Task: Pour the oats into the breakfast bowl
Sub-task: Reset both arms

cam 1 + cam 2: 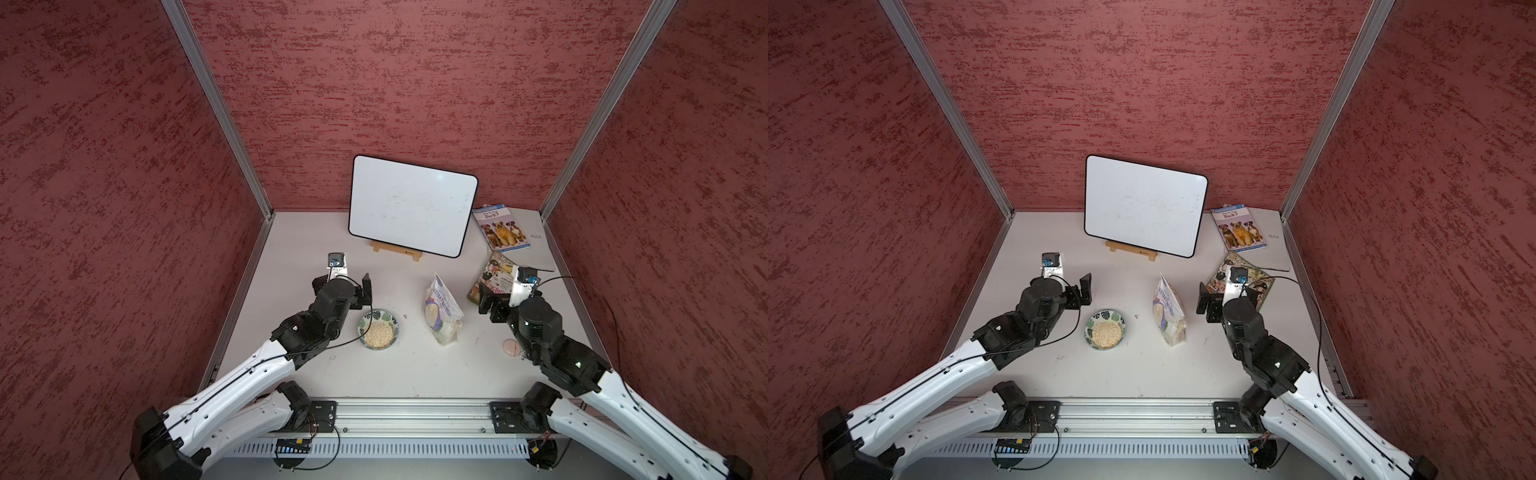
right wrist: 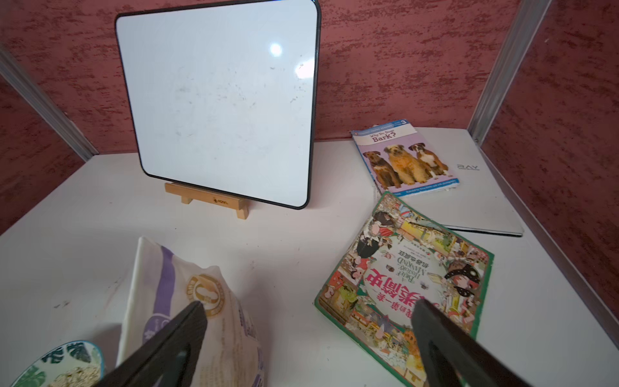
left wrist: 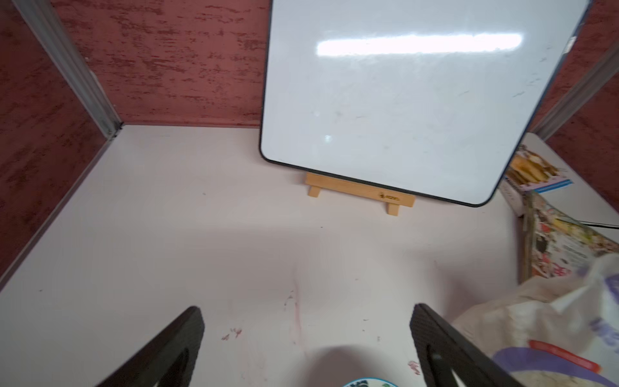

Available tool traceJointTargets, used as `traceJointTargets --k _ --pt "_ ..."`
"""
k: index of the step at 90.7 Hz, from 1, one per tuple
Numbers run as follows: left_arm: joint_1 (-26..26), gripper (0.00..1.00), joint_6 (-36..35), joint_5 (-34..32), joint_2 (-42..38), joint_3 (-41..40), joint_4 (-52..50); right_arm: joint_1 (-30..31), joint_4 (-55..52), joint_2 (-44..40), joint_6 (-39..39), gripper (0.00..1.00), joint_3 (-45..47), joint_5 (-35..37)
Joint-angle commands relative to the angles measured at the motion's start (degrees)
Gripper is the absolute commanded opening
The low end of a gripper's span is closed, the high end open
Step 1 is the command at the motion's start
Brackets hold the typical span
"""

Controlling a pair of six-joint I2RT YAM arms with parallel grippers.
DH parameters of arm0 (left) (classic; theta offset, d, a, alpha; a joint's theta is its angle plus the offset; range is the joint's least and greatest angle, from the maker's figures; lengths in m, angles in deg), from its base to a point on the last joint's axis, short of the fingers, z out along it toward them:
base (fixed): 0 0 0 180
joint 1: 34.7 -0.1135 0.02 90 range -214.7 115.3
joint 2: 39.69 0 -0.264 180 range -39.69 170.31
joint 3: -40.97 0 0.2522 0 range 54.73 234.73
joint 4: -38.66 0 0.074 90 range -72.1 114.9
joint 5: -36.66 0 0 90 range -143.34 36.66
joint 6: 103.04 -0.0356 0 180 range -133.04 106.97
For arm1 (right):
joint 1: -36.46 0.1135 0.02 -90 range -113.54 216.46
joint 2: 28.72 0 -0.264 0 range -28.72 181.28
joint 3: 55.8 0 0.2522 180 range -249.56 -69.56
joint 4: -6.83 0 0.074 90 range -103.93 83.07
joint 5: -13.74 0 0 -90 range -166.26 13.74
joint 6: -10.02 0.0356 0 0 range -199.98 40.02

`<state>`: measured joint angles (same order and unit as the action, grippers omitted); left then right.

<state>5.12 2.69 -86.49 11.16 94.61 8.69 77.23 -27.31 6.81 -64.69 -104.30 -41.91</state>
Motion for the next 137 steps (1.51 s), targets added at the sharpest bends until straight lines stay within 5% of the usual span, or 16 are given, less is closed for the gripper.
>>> traceJointTargets --k 1,10,31,54,75,83,95,106,117,137 --pt "-7.42 1.00 -6.47 -0.61 -1.35 -4.02 9.39 -0.28 13.30 2.35 -7.67 0.99 3.82 9.19" --pt "-15.70 1.00 -9.29 5.38 -0.29 -8.36 16.60 -4.58 22.68 6.15 -9.45 0.99 7.60 9.02" --pt "-31.18 1.00 -5.21 7.48 10.54 -11.57 27.28 -20.64 37.85 17.38 -15.15 0.99 11.18 -2.81" --pt "-32.31 1.00 -11.84 5.79 24.45 -15.53 46.74 -31.06 53.69 29.49 -16.97 0.99 15.68 -16.25" --pt "-33.95 1.00 -16.05 12.25 28.88 -15.26 55.72 -33.48 64.95 38.10 -16.40 0.99 16.94 -22.29" --pt "-36.12 1.00 -17.06 17.11 33.28 -19.42 69.44 -33.88 66.98 39.98 -18.24 0.99 16.46 -24.09" --pt "-38.59 1.00 -15.21 23.10 33.28 -17.27 62.95 -36.42 74.28 45.33 -18.19 0.99 17.53 -29.27" --pt "-40.30 1.00 -14.43 26.86 36.49 -20.33 70.45 -38.87 79.00 52.16 -17.12 0.99 16.87 -33.18" --pt "-40.75 1.00 -14.11 26.85 36.44 -19.29 70.11 -39.86 69.34 52.12 -15.97 0.99 11.76 -34.35" --pt "-39.83 1.00 -14.75 25.85 36.22 -19.07 68.77 -40.09 69.62 52.27 -16.07 0.99 11.82 -34.64"
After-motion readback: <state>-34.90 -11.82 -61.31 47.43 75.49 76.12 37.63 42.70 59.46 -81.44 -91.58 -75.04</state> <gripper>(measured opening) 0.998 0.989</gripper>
